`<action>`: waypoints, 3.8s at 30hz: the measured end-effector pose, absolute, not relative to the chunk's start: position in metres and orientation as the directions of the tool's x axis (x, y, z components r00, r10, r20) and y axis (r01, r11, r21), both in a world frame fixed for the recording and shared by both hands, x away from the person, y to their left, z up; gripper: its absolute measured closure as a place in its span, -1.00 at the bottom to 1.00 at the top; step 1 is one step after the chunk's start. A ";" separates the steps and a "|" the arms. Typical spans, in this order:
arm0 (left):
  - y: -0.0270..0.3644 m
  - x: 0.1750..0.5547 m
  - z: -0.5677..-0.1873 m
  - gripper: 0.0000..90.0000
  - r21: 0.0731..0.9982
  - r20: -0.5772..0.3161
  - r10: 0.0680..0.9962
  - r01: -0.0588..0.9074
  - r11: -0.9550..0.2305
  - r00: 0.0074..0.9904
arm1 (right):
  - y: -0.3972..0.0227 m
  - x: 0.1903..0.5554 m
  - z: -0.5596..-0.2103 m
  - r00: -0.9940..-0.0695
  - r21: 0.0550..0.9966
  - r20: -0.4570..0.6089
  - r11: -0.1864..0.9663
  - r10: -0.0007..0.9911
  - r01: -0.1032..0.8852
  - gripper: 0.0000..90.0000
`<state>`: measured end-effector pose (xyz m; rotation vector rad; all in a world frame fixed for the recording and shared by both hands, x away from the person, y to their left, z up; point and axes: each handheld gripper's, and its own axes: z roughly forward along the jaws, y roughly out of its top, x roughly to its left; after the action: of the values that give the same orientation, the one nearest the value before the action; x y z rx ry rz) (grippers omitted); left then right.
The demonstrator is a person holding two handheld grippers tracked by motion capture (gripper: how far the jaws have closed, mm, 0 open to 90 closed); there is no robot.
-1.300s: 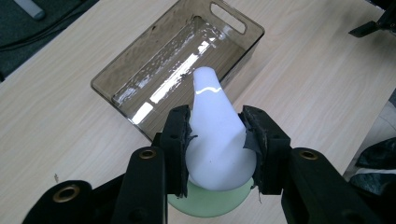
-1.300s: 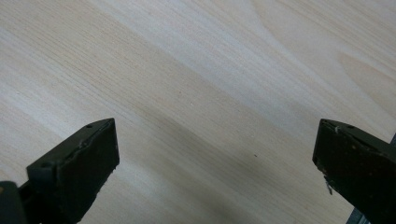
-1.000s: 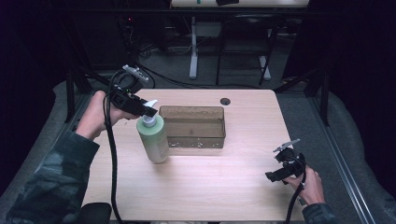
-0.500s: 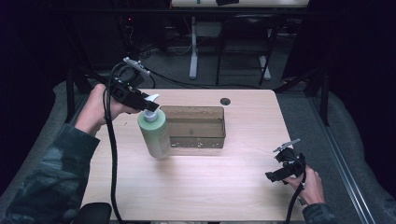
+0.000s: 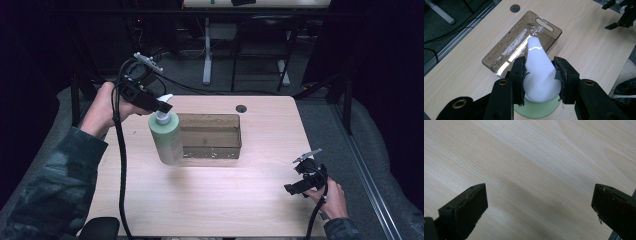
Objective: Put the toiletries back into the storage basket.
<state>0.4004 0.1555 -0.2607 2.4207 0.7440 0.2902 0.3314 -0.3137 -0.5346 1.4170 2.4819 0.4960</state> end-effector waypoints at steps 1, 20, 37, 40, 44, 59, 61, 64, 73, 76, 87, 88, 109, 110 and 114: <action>0.155 0.401 -0.259 0.40 0.592 0.036 0.569 0.441 -0.674 0.822 | -0.314 0.331 -0.534 -0.501 0.403 -0.041 0.473 0.865 0.784 -1.00; 0.148 0.412 -0.245 0.40 0.600 0.045 0.571 0.435 -0.672 0.820 | -0.314 0.331 -0.535 -0.508 0.410 -0.040 0.477 0.861 0.777 -1.00; 0.141 0.427 -0.236 0.40 0.613 0.054 0.586 0.436 -0.659 0.809 | -0.314 0.330 -0.533 -0.503 0.418 -0.040 0.472 0.864 0.777 -1.00; 0.140 0.430 -0.234 0.40 0.614 0.059 0.588 0.435 -0.659 0.807 | -0.314 0.331 -0.534 -0.503 0.419 -0.040 0.471 0.864 0.776 -1.00; 0.138 0.433 -0.232 0.40 0.612 0.066 0.589 0.433 -0.662 0.806 | -0.314 0.331 -0.533 -0.503 0.419 -0.043 0.473 0.863 0.775 -1.00; 0.128 0.443 -0.224 0.40 0.625 0.084 0.594 0.423 -0.657 0.800 | -0.315 0.330 -0.533 -0.502 0.426 -0.045 0.471 0.864 0.772 -1.00; 0.126 0.446 -0.225 0.40 0.626 0.083 0.598 0.425 -0.654 0.797 | -0.314 0.330 -0.533 -0.501 0.428 -0.040 0.468 0.865 0.773 -1.00; 0.124 0.448 -0.225 0.40 0.621 0.088 0.596 0.424 -0.659 0.798 | -0.314 0.330 -0.533 -0.501 0.428 -0.040 0.468 0.865 0.774 -1.00; 0.121 0.457 -0.225 0.40 0.617 0.090 0.610 0.436 -0.655 0.787 | -0.314 0.330 -0.533 -0.503 0.424 -0.046 0.473 0.863 0.773 -1.00; 0.122 0.460 -0.225 0.40 0.620 0.092 0.616 0.439 -0.651 0.783 | -0.315 0.330 -0.533 -0.501 0.426 -0.046 0.471 0.864 0.773 -1.00; 0.121 0.468 -0.226 0.40 0.616 0.090 0.627 0.452 -0.645 0.773 | -0.314 0.331 -0.533 -0.503 0.423 -0.048 0.473 0.863 0.773 -1.00; 0.121 0.469 -0.226 0.40 0.621 0.089 0.631 0.453 -0.640 0.771 | -0.314 0.330 -0.533 -0.502 0.423 -0.048 0.473 0.863 0.773 -1.00; 0.120 0.481 -0.236 0.40 0.619 0.085 0.650 0.471 -0.629 0.756 | -0.314 0.330 -0.533 -0.500 0.422 -0.050 0.472 0.864 0.774 -1.00; 0.120 0.482 -0.236 0.40 0.619 0.088 0.651 0.471 -0.629 0.754 | -0.314 0.330 -0.533 -0.500 0.422 -0.049 0.472 0.864 0.774 -1.00; 0.120 0.484 -0.239 0.40 0.617 0.083 0.651 0.474 -0.628 0.754 | -0.314 0.330 -0.533 -0.501 0.420 -0.049 0.473 0.864 0.774 -1.00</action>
<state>0.4842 0.1200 -0.2390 2.3697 0.8424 0.4023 0.3303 -0.3141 -0.5329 1.4037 2.4683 0.5072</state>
